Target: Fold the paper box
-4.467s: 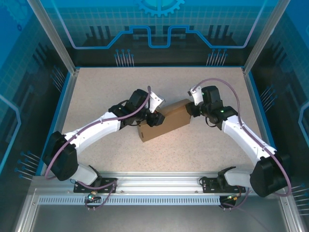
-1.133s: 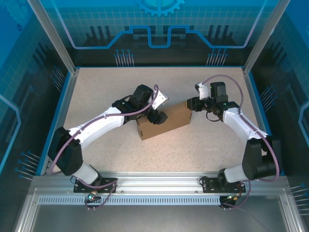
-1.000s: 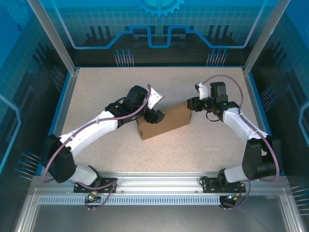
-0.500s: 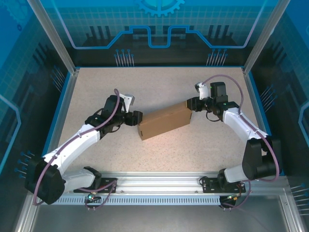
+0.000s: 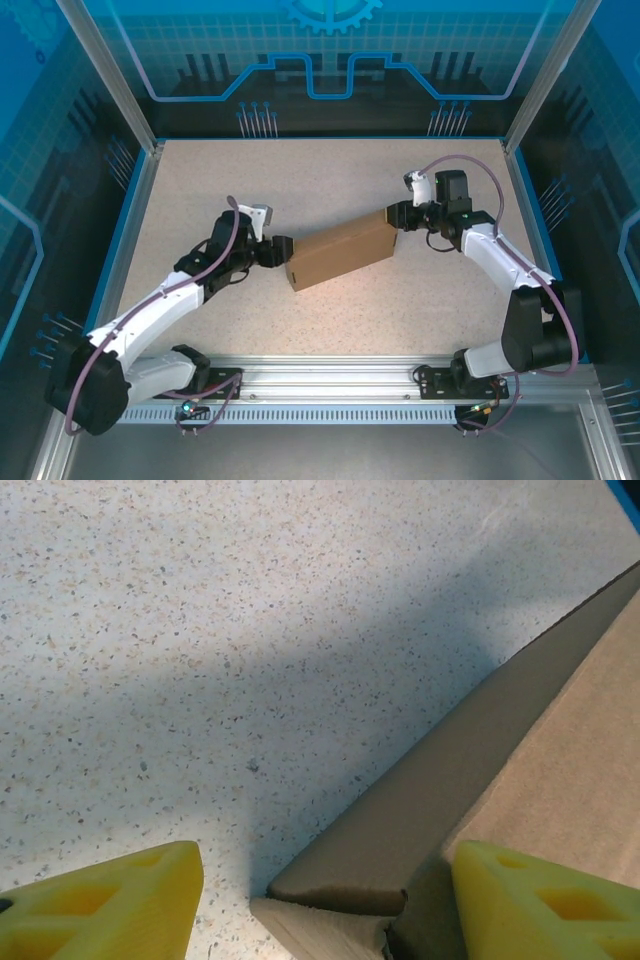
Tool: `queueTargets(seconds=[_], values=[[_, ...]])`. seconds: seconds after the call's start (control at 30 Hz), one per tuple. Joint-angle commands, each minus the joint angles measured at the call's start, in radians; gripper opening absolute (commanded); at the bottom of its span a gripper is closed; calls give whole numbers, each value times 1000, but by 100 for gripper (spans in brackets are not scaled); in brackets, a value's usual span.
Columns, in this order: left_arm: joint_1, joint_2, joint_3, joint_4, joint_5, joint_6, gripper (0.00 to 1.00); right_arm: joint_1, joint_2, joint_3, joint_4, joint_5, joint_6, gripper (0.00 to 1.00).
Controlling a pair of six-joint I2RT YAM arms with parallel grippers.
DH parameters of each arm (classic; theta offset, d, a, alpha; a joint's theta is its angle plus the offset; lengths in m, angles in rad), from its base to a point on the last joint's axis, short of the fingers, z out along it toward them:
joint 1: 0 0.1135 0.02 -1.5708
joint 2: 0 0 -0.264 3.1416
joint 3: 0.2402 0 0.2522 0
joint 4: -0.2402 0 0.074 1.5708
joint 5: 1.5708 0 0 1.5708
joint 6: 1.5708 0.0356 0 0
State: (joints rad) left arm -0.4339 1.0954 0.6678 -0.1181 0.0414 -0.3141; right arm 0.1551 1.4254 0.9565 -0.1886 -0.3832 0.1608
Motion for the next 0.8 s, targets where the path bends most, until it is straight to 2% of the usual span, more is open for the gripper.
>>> queueTargets(seconds=[0.0,0.1,0.27,0.53,0.67,0.77], values=[[-25,-6,-95,-117,-21,11,67,3,25,-91,-149,82,22,32],[-55,-25,-130,-82,-88,40,67,15,21,-126,-132,86,38,31],[-65,-37,-111,-52,-90,54,70,32,27,-126,-124,92,43,31],[-58,-105,17,7,-95,114,85,39,31,-83,-144,95,31,31],[-53,-79,65,75,-9,153,93,39,31,-55,-144,94,30,31],[-54,5,145,47,108,234,92,39,30,-50,-144,93,29,31]])
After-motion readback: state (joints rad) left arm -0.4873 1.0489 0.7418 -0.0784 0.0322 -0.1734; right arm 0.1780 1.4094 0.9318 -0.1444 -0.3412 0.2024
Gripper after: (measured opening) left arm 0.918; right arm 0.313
